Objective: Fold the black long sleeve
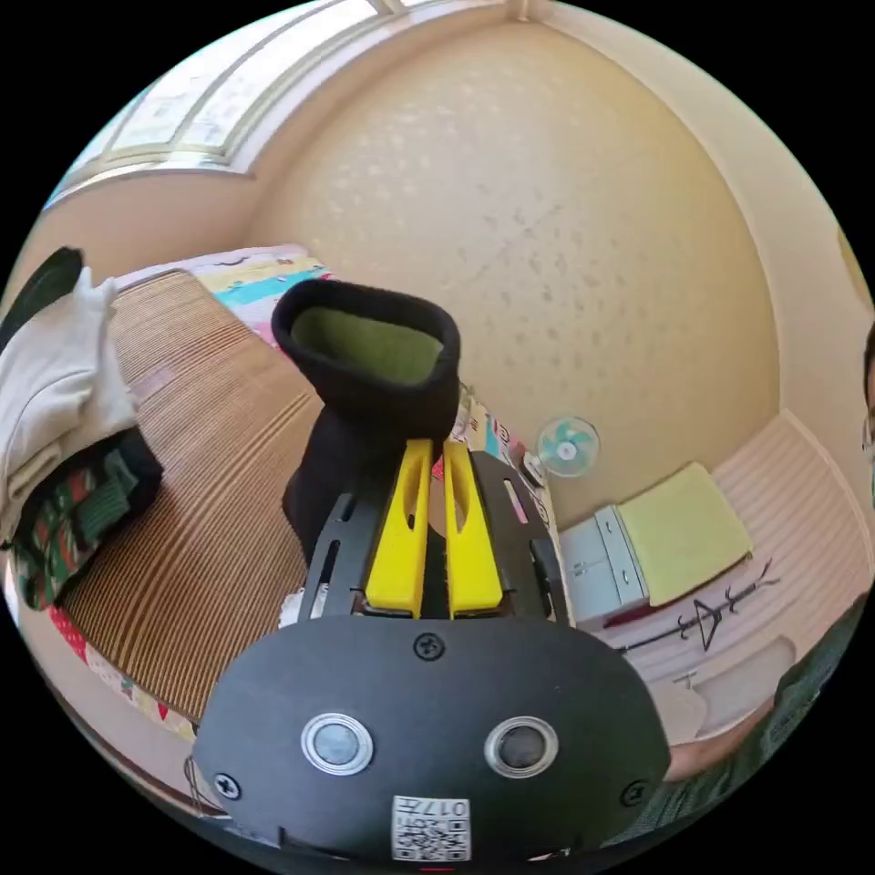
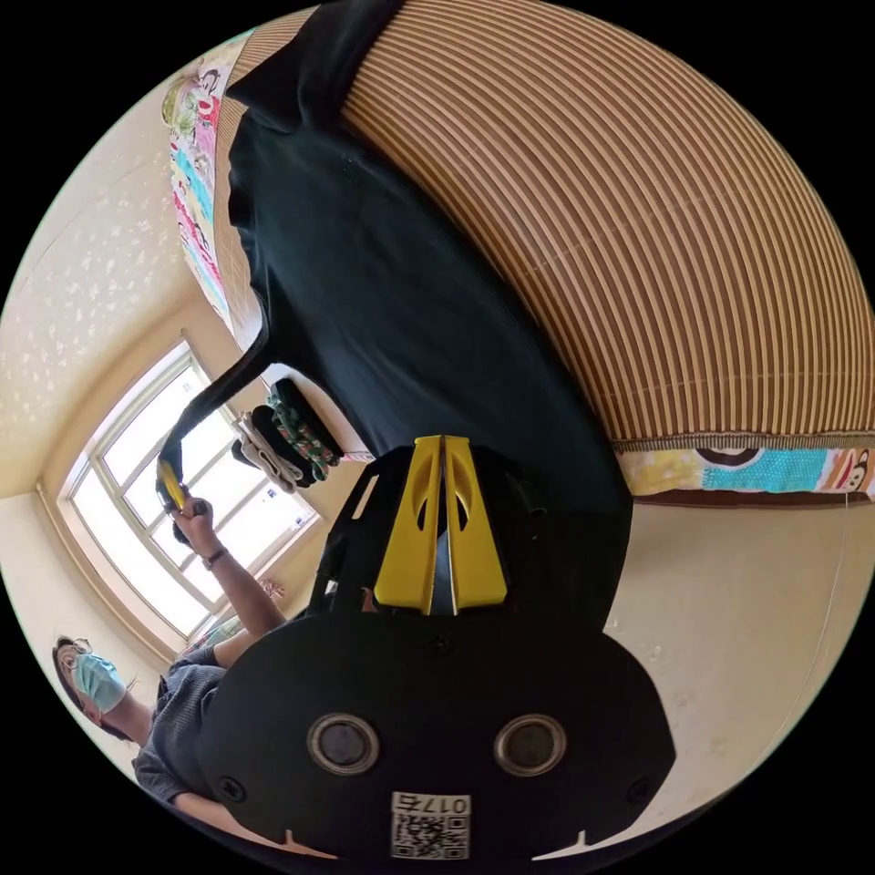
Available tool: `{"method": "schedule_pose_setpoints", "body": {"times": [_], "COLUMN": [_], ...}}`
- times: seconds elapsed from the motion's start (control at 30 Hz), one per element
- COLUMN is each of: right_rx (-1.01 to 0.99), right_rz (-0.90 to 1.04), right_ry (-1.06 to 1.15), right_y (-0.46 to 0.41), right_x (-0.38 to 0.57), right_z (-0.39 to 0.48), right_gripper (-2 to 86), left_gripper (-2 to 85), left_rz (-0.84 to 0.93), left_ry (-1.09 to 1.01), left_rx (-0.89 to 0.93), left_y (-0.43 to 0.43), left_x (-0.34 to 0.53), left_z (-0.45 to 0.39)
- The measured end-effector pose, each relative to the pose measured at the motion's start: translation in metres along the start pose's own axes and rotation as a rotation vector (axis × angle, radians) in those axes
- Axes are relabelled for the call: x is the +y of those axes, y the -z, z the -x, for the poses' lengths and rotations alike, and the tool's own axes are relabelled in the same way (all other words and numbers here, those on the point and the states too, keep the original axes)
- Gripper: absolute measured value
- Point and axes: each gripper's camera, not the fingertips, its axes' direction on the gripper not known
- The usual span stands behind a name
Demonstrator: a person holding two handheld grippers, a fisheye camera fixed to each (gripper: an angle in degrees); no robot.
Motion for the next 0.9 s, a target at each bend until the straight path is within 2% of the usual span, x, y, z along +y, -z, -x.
{"method": "schedule_pose_setpoints", "body": {"times": [0.03, 0.1, 0.2, 0.27, 0.37, 0.47, 0.63, 0.77, 0.9], "right_rx": [-0.010, -0.027, -0.056, -0.100, -0.215, -0.399, -0.623, -0.606, -0.579], "right_rz": [0.001, -0.001, -0.011, -0.041, -0.131, -0.308, -0.594, -0.735, -0.756], "right_ry": [0.006, 0.015, 0.025, 0.012, 0.000, 0.001, 0.017, -0.043, -0.087], "right_y": [0.006, 0.015, 0.032, 0.049, 0.078, 0.119, 0.181, 0.212, 0.206], "right_x": [0.000, 0.000, 0.002, 0.003, 0.001, -0.006, -0.046, -0.096, -0.134], "right_z": [-0.003, -0.009, -0.023, -0.039, -0.061, -0.080, -0.092, -0.076, -0.059], "right_gripper": [0.4, 0.5, 0.5, 0.6, 1.0, 2.1, 5.3, 9.4, 9.9], "left_gripper": [1.4, 3.0, 4.5, 4.9, 5.1, 5.1, 5.3, 5.3, 5.3], "left_rz": [0.024, 0.194, 0.413, 0.584, 0.802, 0.829, 0.922, 0.983, 1.036], "left_ry": [-0.050, -0.210, -0.339, -0.345, -0.147, -0.005, -0.069, -0.084, -0.065], "left_rx": [0.029, 0.139, 0.167, 0.103, 0.044, 0.020, -0.165, -0.287, -0.379], "left_y": [-0.015, -0.088, -0.186, -0.241, -0.291, -0.280, -0.242, -0.208, -0.189], "left_x": [0.005, 0.040, 0.116, 0.166, 0.231, 0.263, 0.287, 0.301, 0.319], "left_z": [-0.023, -0.103, -0.162, -0.171, -0.146, -0.122, -0.113, -0.106, -0.103]}}
